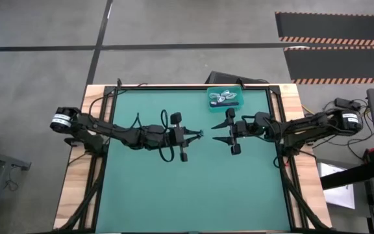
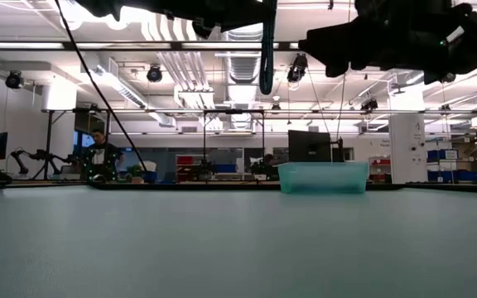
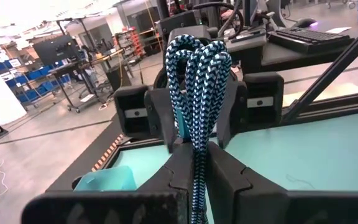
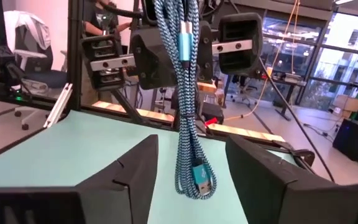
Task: Pick and place USB-C Cables
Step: Put the blue charger cable into the blue bin
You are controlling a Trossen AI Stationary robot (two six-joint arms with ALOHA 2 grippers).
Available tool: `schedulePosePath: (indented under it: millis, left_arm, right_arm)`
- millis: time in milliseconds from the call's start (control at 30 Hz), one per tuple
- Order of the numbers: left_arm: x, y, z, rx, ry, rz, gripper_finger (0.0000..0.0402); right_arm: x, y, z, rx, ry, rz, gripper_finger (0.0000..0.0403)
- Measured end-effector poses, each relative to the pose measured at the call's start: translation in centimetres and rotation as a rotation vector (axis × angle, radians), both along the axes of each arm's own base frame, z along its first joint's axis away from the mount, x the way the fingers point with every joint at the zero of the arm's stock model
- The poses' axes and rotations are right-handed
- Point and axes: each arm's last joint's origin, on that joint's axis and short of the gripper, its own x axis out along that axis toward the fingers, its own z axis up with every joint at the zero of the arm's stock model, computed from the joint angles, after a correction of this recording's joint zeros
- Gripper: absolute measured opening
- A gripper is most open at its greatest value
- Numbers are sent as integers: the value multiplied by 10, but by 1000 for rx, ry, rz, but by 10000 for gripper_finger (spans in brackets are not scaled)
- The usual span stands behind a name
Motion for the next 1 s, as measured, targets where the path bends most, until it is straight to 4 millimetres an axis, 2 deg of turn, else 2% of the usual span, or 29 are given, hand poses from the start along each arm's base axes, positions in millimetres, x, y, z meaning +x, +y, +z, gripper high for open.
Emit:
schedulePosePath:
  millis: [233,500,767,1000]
  left_arm:
    - [0,0,0,0,0,0,11]
    - [0,0,0,-16,-2,1,11]
    - [0,0,-1,-22,0,1,11]
    - [0,0,-1,-23,1,1,11]
  right_arm:
    - [30,-4,0,7,29,9,185]
    - [56,-5,1,-10,38,113,180]
    - [66,-6,4,-30,36,156,162]
    - [66,-6,5,-33,36,152,116]
